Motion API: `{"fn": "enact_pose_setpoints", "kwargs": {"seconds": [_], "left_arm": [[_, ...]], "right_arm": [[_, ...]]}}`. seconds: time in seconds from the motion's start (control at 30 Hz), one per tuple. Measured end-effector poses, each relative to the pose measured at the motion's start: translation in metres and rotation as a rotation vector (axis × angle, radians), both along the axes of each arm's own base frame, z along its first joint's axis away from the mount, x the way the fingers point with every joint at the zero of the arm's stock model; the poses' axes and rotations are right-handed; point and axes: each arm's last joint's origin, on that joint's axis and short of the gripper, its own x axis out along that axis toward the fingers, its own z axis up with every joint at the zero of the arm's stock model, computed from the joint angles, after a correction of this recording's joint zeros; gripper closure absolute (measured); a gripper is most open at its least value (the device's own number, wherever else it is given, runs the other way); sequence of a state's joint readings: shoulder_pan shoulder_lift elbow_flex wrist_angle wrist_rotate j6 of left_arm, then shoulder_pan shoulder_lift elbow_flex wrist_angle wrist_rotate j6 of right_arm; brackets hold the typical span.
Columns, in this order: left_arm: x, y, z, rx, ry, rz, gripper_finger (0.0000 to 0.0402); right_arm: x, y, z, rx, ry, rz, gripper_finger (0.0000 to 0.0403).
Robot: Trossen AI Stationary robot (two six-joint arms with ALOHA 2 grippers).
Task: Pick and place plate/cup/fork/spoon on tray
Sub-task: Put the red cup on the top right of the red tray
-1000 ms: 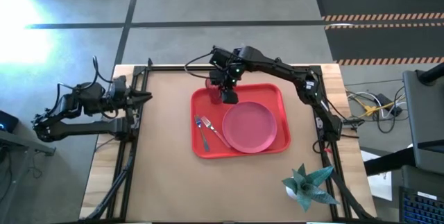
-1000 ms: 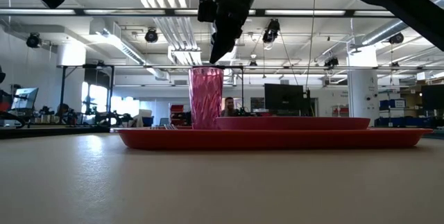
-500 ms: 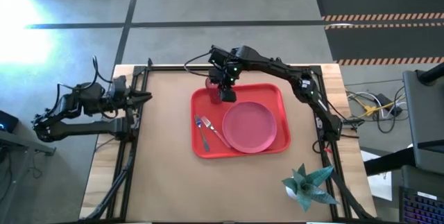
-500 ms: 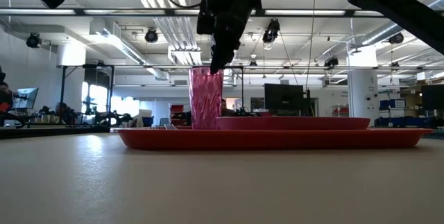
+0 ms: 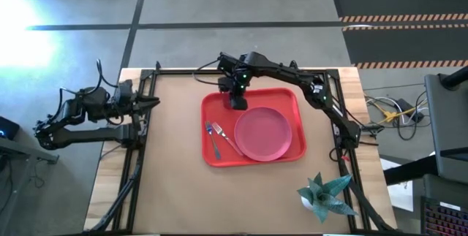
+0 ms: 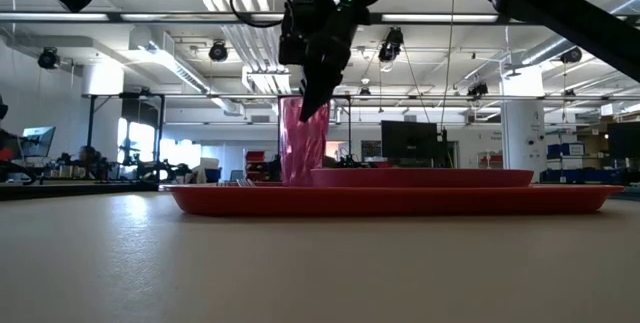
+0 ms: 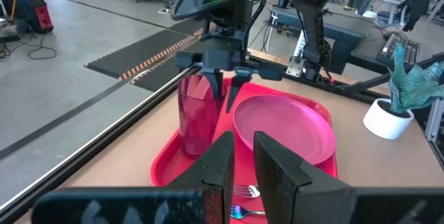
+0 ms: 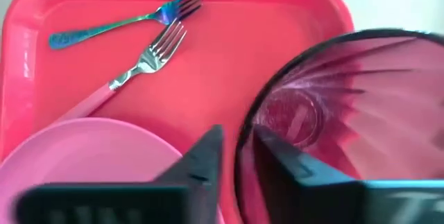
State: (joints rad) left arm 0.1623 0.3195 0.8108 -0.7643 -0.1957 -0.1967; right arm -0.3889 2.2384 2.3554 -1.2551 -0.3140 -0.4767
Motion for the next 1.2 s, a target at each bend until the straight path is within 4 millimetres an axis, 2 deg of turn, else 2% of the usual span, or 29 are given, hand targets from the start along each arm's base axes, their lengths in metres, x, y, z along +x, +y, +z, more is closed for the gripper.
{"fn": "enact_pose_setpoints", "kwargs": {"seconds": [0.07,0.1,0.33,0.57,0.7,0.83,0.97,1.2], "left_arm": [[0.000,0.000,0.000,0.000,-0.001,0.000,0.0364],[0.000,0.000,0.000,0.000,-0.001,0.000,0.0364],[0.000,0.000,0.000,0.000,0.002,0.000,0.0364],[0.000,0.000,0.000,0.001,0.003,0.000,0.0364],[0.000,0.000,0.000,0.017,0.009,-0.005,0.0364],[0.000,0.000,0.000,0.023,0.012,-0.007,0.0364],[0.000,0.000,0.000,0.023,0.012,-0.008,0.0364],[0.000,0.000,0.000,0.022,0.011,-0.011,0.0364]], "right_arm": [[0.001,-0.001,0.001,-0.011,-0.013,0.001,0.0378],[0.000,-0.001,0.004,-0.020,-0.024,-0.005,0.0383],[-0.012,0.002,0.034,-0.095,-0.035,-0.099,0.0393],[-0.055,0.013,0.082,-0.143,0.045,-0.214,0.0393],[-0.082,0.021,0.102,-0.154,0.137,-0.310,0.0394],[-0.095,0.026,0.116,-0.150,0.125,-0.383,0.0394],[-0.103,0.029,0.116,-0.136,0.149,-0.433,0.0394],[-0.120,0.034,0.076,-0.094,0.339,-0.459,0.0394]]}}
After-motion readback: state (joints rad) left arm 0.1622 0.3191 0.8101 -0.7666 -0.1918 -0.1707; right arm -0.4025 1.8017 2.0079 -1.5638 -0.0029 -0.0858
